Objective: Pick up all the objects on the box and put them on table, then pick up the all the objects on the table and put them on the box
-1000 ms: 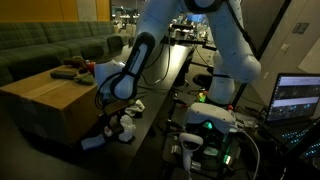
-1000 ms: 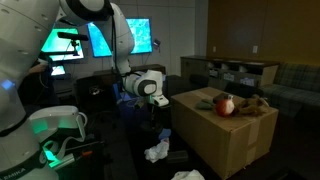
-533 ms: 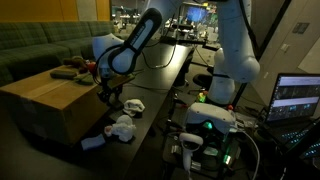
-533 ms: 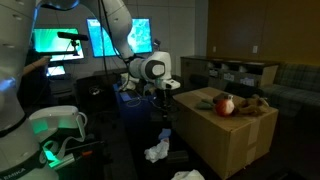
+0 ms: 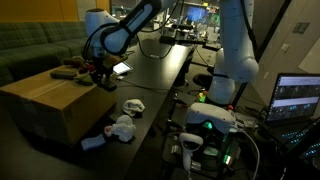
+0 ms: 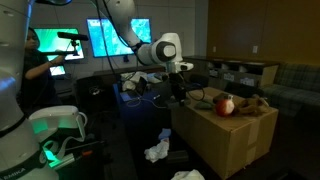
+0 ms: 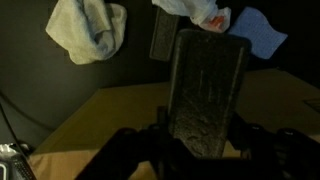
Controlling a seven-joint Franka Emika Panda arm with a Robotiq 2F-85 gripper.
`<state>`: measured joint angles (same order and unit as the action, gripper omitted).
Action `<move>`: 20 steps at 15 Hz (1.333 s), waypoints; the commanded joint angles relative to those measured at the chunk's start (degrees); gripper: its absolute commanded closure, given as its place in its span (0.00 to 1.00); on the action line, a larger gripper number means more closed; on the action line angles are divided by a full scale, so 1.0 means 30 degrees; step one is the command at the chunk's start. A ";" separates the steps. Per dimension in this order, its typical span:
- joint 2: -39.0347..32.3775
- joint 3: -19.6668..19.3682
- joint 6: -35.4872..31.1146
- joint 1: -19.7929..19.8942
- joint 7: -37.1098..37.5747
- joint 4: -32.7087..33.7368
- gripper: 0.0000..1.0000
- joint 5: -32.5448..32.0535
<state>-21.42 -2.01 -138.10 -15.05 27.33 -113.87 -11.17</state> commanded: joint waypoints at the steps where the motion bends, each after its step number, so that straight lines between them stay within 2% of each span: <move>1: -0.1474 0.0403 0.1220 0.0319 -0.1392 0.3346 0.67 -0.0072; 13: -0.8327 0.1445 0.5124 -0.0089 -0.4190 1.4440 0.67 0.0723; 20: -1.0503 0.2160 0.7116 -0.0227 -0.6050 1.7654 0.67 0.1528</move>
<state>-49.52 3.54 -120.28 -15.58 12.39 -67.48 -8.35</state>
